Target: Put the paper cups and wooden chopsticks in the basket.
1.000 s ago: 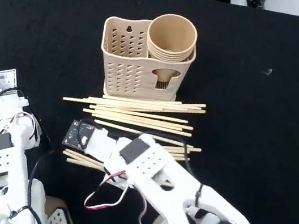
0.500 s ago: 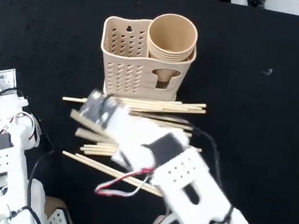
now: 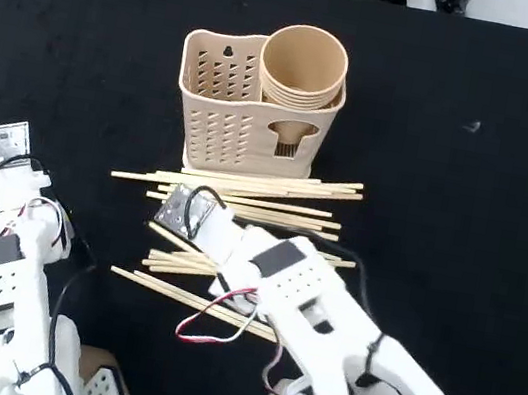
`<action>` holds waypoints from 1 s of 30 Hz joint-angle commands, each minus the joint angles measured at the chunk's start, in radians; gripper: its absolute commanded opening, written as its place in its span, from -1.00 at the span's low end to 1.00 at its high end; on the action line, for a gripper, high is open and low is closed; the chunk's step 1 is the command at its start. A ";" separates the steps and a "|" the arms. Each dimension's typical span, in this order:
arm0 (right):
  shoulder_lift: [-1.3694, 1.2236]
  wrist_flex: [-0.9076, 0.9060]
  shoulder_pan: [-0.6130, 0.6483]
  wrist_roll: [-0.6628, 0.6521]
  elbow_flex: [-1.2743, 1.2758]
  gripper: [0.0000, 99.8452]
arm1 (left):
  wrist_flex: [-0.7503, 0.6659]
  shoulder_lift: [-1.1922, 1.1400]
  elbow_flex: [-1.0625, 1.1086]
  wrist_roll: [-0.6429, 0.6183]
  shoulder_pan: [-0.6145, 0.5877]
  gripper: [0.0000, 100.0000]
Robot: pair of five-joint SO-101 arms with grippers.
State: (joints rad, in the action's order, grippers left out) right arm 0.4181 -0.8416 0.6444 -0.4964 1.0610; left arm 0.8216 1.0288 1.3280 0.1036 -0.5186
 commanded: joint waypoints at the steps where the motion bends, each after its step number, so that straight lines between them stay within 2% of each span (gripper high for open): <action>1: -0.117 0.026 -0.008 -0.008 -0.093 -0.71 | -0.014 0.008 -0.005 0.005 -0.004 -0.67; 3: -0.189 0.026 -0.006 -0.008 -0.130 -0.63 | -0.014 0.008 -0.005 0.005 -0.004 -0.67; 9: -0.274 0.028 0.028 -0.008 -0.170 -0.64 | -0.014 0.008 -0.005 0.005 -0.004 -0.67; 16: -0.263 0.028 0.031 -0.011 -0.166 -0.99 | -0.014 0.008 -0.005 0.005 -0.004 -0.67; 27: -0.257 0.025 0.026 -0.012 -0.171 -0.98 | -0.014 0.008 -0.005 0.005 -0.004 -0.67; 30: -0.203 -0.035 0.025 -0.012 -0.189 -0.98 | -0.014 0.008 -0.005 0.005 -0.004 -0.67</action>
State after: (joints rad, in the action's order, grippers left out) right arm 0.1573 -0.8247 0.6567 -0.5025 0.9045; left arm 0.8216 1.0288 1.3280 0.1036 -0.5186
